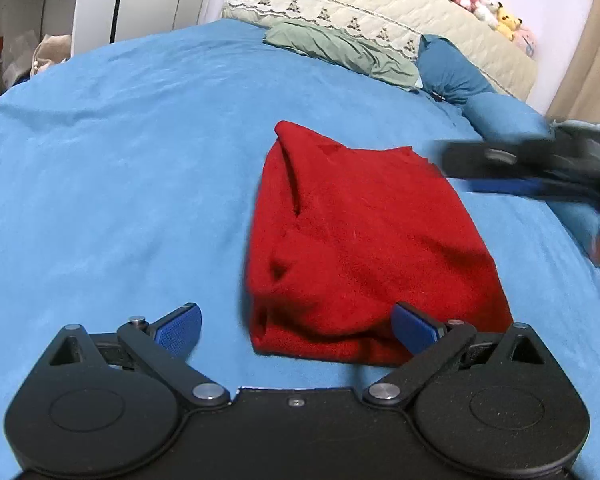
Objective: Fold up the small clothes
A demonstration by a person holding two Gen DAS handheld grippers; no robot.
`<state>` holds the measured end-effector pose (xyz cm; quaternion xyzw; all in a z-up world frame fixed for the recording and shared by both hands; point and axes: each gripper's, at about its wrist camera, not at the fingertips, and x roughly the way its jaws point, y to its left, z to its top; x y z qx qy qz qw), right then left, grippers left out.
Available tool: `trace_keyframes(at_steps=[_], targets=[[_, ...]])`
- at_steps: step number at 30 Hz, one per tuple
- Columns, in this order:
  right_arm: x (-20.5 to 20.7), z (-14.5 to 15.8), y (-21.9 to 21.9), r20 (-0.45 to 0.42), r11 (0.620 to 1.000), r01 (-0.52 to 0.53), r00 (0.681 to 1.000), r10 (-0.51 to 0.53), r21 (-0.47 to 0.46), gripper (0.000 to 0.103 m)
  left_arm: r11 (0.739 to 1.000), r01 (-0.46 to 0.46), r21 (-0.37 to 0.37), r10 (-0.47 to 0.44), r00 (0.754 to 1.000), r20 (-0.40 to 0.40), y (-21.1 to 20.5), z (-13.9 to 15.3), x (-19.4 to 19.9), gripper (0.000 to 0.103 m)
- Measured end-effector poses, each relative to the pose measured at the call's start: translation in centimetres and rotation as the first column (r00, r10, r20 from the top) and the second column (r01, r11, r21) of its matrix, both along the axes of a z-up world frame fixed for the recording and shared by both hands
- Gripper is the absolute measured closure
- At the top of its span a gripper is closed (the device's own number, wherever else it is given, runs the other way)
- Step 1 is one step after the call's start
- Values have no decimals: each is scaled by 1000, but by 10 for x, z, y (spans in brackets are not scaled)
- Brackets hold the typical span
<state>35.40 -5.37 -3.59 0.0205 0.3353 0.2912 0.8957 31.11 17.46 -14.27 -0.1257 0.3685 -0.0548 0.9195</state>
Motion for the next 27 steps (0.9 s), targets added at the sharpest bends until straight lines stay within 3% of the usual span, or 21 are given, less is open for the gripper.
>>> trace_keyframes(at_steps=[3,8,11,18,22,25,27], targets=[[-43,-13,-41,72,990,137,988,-134,-42,17,1000,-10,-13,10,1000,16,-4,3,-3,1],[-92,-63,-60,83,953,260,965,-250,-155,19,1000,-16,-2,16,1000,24,-5,3,-4,1],[-99,-90,-53,78,938,303,953,-293,-171,19,1000,-18,10,18,1000,22,-5,0,-4,1],[-90,-118,-35,91,927,318,948,-305,-202,21,1000,-21,14,21,1000,7,-3,-4,1,1],[-86,-114,-26,127,929,317,946,-297,-188,21,1000,-24,17,24,1000,8,-8,-4,3,1],[-80,-110,-23,160,916,362,928,-336,-171,21,1000,-23,18,23,1000,11,-8,-5,2,1],[-71,-112,-19,159,905,383,921,-357,-187,27,999,-23,23,23,1000,15,-8,-5,2,1]])
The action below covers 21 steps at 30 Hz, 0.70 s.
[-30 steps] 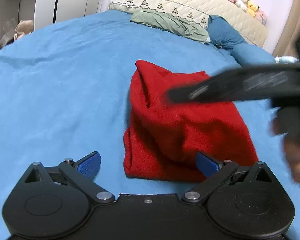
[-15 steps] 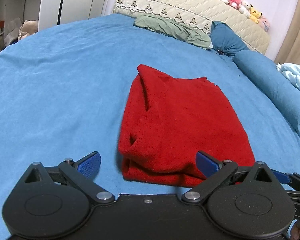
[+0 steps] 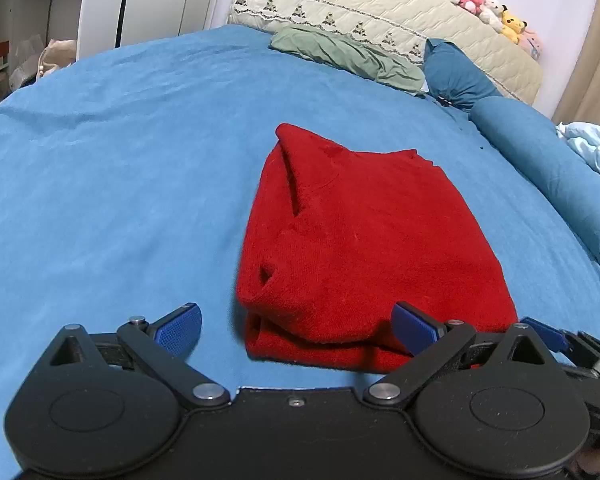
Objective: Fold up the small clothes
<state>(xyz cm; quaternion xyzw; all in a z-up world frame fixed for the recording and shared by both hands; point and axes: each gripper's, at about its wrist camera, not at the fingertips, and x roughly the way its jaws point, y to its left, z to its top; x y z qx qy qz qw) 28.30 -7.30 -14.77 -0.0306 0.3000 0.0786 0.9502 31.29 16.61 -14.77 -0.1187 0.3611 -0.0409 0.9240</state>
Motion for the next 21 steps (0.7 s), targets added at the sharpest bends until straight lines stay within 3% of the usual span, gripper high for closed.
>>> trace_keyframes(at_steps=[2,3,5,7,11,13,15,18,21], targets=[[7,0,-2,-8,1000,16,1000,-16,13,60,1000,-4,6,4,1000,6,1,1,-1,1],[9,5,-6,0,999,15,1000,-15,46,63,1000,-7,6,7,1000,10,2,1,-1,1],[3,22,-12,68,997,28,997,-33,76,62,1000,-17,8,16,1000,16,5,2,-2,1],[-3,30,-14,111,998,35,993,-40,42,59,999,-30,20,30,1000,4,7,-1,0,1],[-1,3,-20,13,999,18,1000,-18,-38,58,994,-63,87,67,996,-49,13,-12,8,1],[-1,-12,-28,-39,1000,2,999,-3,-17,57,990,-55,128,63,996,-58,14,-14,9,1],[-4,-13,-29,-29,999,-16,999,15,-29,57,984,-55,169,66,996,-60,15,-15,8,2],[-6,-11,-30,-45,998,-45,998,43,-51,57,984,-53,172,65,996,-67,22,-17,8,2],[-12,-4,-35,-75,996,-69,995,65,-55,47,980,-40,195,55,996,-75,24,-16,6,2]])
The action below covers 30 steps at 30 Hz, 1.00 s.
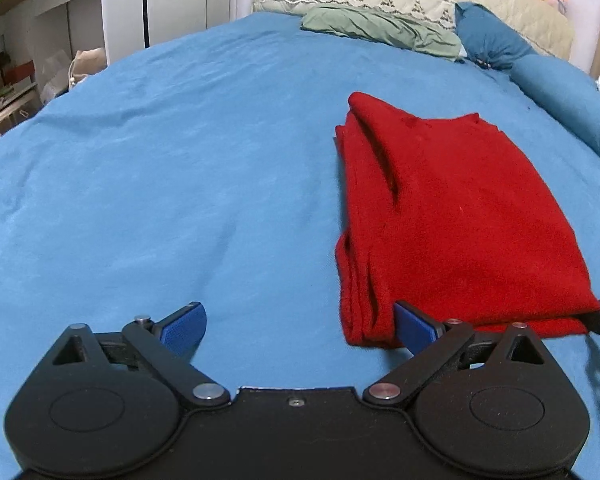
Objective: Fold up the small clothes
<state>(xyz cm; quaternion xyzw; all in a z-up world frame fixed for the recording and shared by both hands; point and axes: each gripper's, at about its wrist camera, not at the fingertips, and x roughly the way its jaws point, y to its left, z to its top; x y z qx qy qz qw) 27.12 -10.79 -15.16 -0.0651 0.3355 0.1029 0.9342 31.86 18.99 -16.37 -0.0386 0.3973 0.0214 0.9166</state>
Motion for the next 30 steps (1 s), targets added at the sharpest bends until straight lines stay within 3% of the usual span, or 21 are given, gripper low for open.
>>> trace_keyframes(at_steps=[3,5,7,10,13,15,21,24,28,30], targets=[[-5,16,-17,-56,999,-14,998,16,33,41,1000,12,-16,-13,1000,-22,-4,10,-6,3],[-8,34,-34,-68,995,-45,996,51,93,17,998,44,-33,-44,999,8,-5,24,-8,3],[-4,62,-48,-51,986,-67,996,75,151,0,996,81,-23,-79,995,54,-6,44,-5,2],[22,100,-63,-60,961,-109,990,129,256,0,992,126,-18,-124,989,83,-5,71,20,0],[70,122,-67,-175,940,-87,973,152,330,0,968,165,-189,-169,986,-6,10,82,69,0],[104,126,-67,-249,928,-59,955,159,369,0,948,176,-264,-199,978,-63,15,77,97,0],[166,84,-58,-394,894,80,912,112,441,0,944,208,-256,-254,954,-158,4,42,150,9],[177,57,-46,-423,901,100,901,99,422,0,945,193,-265,-243,955,-172,-3,27,157,12],[183,32,-32,-434,909,89,895,107,408,15,929,175,-326,-245,951,-190,0,9,168,20],[188,21,-27,-447,910,93,888,107,403,17,924,175,-341,-249,950,-188,0,5,169,23]])
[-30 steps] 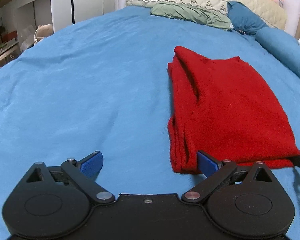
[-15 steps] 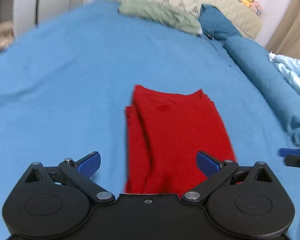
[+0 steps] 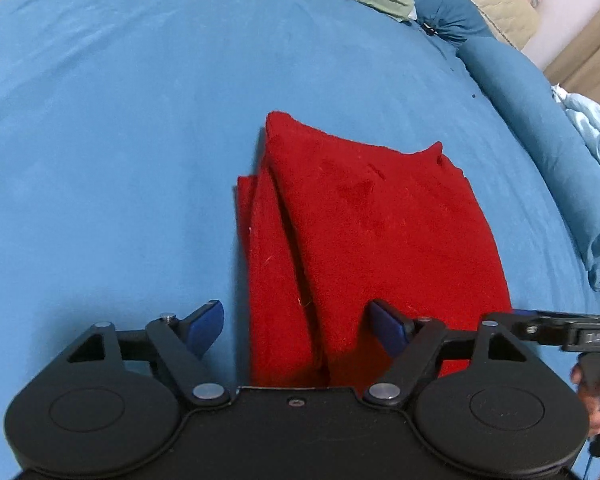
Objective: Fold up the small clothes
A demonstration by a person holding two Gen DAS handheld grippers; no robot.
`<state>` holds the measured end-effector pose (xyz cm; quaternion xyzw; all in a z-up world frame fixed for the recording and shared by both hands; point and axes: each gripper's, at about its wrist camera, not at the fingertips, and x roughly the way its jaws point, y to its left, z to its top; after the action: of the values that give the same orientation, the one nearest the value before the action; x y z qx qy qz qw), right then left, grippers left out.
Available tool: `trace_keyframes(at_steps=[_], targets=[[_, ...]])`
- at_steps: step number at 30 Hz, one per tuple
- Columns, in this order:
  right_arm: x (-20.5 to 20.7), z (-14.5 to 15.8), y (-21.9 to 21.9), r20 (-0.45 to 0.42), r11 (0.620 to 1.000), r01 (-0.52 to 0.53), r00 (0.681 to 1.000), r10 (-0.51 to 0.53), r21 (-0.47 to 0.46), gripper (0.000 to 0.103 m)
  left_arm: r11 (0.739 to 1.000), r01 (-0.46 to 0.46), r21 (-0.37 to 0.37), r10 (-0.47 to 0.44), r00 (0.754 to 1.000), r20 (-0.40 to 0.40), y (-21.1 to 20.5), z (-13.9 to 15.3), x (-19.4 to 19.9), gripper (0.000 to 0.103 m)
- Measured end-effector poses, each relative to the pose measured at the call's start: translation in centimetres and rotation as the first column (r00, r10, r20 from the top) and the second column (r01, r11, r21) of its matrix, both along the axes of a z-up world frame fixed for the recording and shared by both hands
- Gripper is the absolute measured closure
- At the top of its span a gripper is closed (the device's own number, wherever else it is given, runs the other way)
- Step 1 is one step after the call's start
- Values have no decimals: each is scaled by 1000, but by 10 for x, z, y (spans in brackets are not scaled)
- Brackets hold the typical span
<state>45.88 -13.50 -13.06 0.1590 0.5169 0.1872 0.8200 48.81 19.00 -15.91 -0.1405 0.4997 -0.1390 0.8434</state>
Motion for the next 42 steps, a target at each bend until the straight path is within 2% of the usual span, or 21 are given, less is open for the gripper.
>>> trace_keyframes(at_steps=[1,2,3,5,6,9,12,16,18,22,25,27,29,33,34,35,36,37,38,39,42], targets=[[2,-4,4,2,1000,2,1000,-2,0,24,1000,4,0,-4,1000,4,-2,-1,0,28],[2,-5,6,8,1000,-3,1000,3,3,43,1000,13,-8,-13,1000,3,-4,0,1,46],[1,-5,8,12,1000,-15,1000,15,17,49,999,19,-29,-20,1000,-4,-5,1,2,58],[-1,2,13,49,1000,-23,999,24,-4,61,1000,6,-16,-6,1000,-4,-10,8,4,68],[-3,7,16,69,999,-32,997,33,-17,62,1000,7,0,-7,1000,5,-13,13,3,72],[-13,29,15,116,999,-34,993,35,-11,65,999,15,38,-17,999,44,-23,33,-9,76],[-32,58,9,144,999,-43,989,43,-3,65,998,46,40,-49,996,70,-38,60,-28,77],[-80,99,-18,166,998,-67,984,67,-5,65,991,118,62,-124,985,118,-68,99,-75,77],[-109,112,-35,167,997,-71,983,71,-7,65,984,164,72,-172,977,124,-86,108,-103,77],[-171,113,-66,146,998,-60,987,63,-25,64,972,224,75,-231,967,104,-118,96,-160,77],[-213,89,-84,131,999,-33,991,37,-32,64,972,220,79,-227,969,94,-140,71,-188,77],[-231,61,-96,99,1000,7,995,-4,-29,64,975,202,92,-210,974,83,-149,49,-196,76],[-242,36,-101,98,998,42,994,-37,-45,62,972,175,156,-191,977,94,-158,33,-202,75],[-254,17,-109,122,996,93,988,-92,3,54,955,168,246,-215,960,179,-173,34,-218,68],[-255,18,-110,119,995,102,988,-102,5,48,949,163,268,-218,957,189,-177,34,-222,67],[-258,21,-110,121,994,106,987,-105,-6,38,945,155,287,-217,956,196,-181,36,-225,61],[-261,24,-111,129,994,107,986,-104,-21,32,942,147,301,-214,955,204,-179,39,-230,53],[-267,31,-115,147,993,109,984,-103,-38,18,941,138,309,-211,953,218,-181,42,-235,48],[-274,37,-117,170,992,114,980,-104,-52,9,941,127,314,-206,951,232,-179,43,-240,36],[-283,43,-117,193,990,121,975,-106,-68,8,941,109,321,-194,950,245,-174,46,-247,30],[-305,47,-118,219,986,104,973,-73,-133,8,944,59,325,-149,954,261,-161,44,-263,30]])
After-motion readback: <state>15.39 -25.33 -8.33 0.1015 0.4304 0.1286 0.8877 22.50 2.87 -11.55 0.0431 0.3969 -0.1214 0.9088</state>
